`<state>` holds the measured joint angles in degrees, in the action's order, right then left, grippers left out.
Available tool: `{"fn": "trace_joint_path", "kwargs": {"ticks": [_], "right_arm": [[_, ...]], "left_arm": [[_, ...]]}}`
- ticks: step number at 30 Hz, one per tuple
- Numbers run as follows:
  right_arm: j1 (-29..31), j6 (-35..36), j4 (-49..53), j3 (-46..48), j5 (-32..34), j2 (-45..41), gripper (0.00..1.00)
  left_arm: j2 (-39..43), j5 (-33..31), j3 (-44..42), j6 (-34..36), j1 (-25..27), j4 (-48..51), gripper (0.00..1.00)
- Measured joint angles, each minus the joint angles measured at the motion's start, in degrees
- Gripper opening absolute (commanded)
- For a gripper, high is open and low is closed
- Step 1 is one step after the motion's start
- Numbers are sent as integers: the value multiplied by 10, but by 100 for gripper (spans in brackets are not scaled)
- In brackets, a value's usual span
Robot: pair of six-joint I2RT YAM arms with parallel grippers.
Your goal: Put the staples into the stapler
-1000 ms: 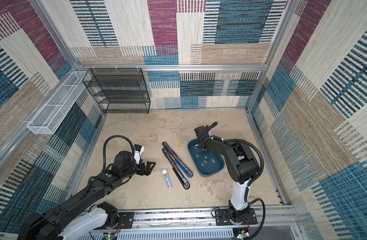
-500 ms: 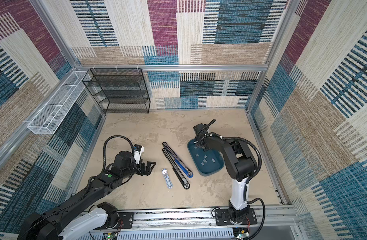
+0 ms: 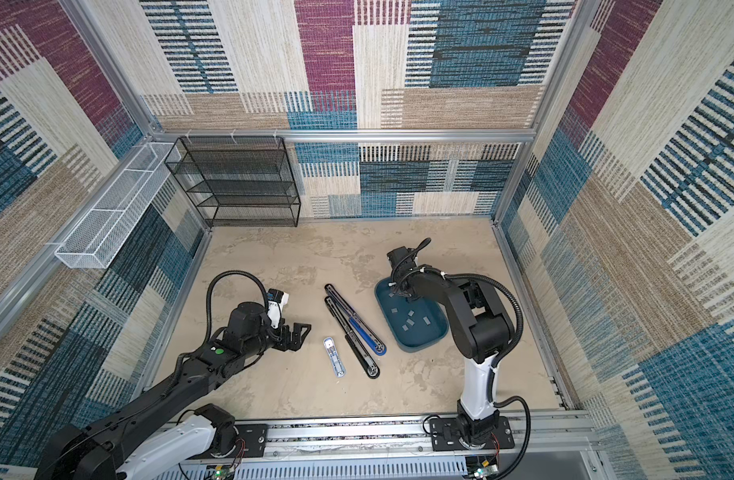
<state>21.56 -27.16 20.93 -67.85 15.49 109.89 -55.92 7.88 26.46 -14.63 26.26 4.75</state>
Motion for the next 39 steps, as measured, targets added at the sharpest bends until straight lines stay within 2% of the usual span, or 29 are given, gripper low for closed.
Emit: {"fn": "trace_joint_path", "kwargs": {"ticks": [7,16,24,28,34,39], "right_arm": [[-2,0,17,19,-7,-34,12],[17,9,20,95,-10,-147,10],[91,37,-4,189,-4,-307,10],[157,67,-40,234,-7,-374,10],[236,97,-93,276,-16,-409,11],[254,103,-123,300,-30,-390,8]], "left_arm": [[0,0,0,0,0,0,99],[9,0,-4,0,0,-1,99],[30,0,-13,0,0,-2,99],[42,2,-18,0,0,-3,99],[63,2,-29,0,0,-5,99],[62,3,-30,0,0,-6,99]]}}
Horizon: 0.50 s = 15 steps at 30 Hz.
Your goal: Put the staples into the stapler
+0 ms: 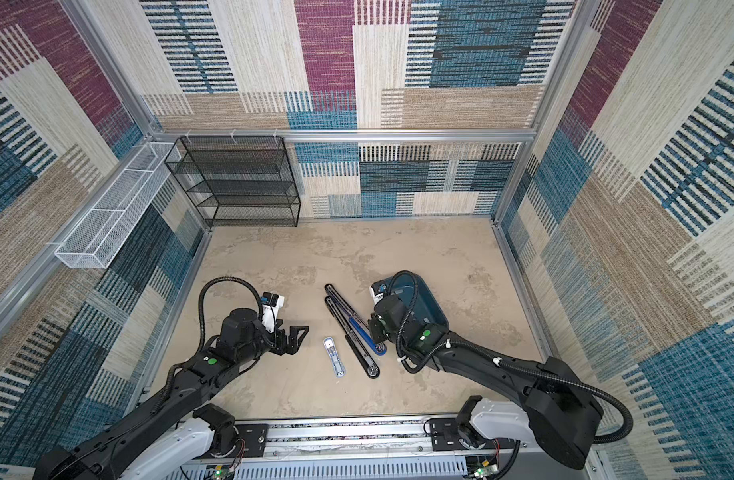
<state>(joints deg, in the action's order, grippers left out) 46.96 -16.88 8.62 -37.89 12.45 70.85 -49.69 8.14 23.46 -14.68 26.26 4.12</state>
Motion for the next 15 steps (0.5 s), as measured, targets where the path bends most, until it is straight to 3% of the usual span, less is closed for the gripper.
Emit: {"fn": "trace_joint_path", "kwargs": {"ticks": [15], "right_arm": [[25,-11,-19,36,-23,31,9]], "left_arm": [[-9,0,0,0,0,0,99]]}}
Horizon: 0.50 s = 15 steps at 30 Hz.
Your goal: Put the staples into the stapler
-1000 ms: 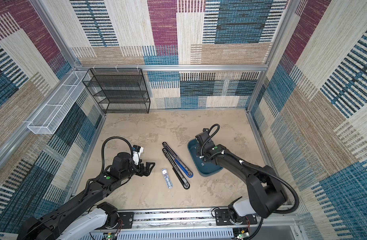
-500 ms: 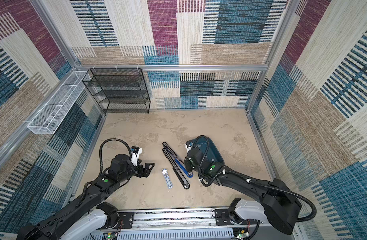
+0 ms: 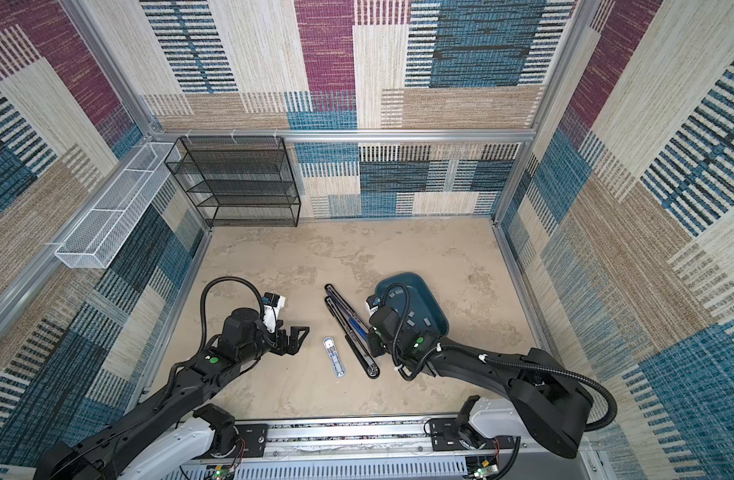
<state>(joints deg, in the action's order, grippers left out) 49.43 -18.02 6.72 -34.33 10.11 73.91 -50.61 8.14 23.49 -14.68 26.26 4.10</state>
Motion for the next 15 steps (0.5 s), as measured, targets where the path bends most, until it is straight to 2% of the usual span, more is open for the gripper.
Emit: {"fn": "trace_joint_path", "kwargs": {"ticks": [15], "right_arm": [[1,-13,2,0,15,19,8]], "left_arm": [[-1,4,0,0,0,0,99]]}}
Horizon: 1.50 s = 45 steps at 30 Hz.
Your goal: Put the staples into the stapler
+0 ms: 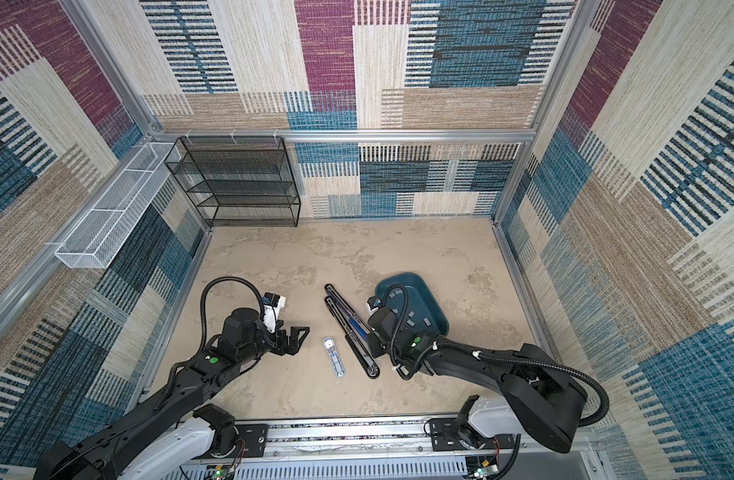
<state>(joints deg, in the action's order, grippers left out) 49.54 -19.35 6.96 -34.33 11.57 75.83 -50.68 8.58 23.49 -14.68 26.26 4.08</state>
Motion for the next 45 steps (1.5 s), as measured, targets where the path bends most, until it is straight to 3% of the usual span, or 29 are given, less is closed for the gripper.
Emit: {"fn": "trace_joint_path", "kwargs": {"ticks": [34,45], "right_arm": [[10,-12,5,-5,-1,27,5],[23,-25,-7,-7,-28,33,5]], "left_arm": [[1,8,0,0,0,0,99],[5,8,0,0,0,-2,99]]}}
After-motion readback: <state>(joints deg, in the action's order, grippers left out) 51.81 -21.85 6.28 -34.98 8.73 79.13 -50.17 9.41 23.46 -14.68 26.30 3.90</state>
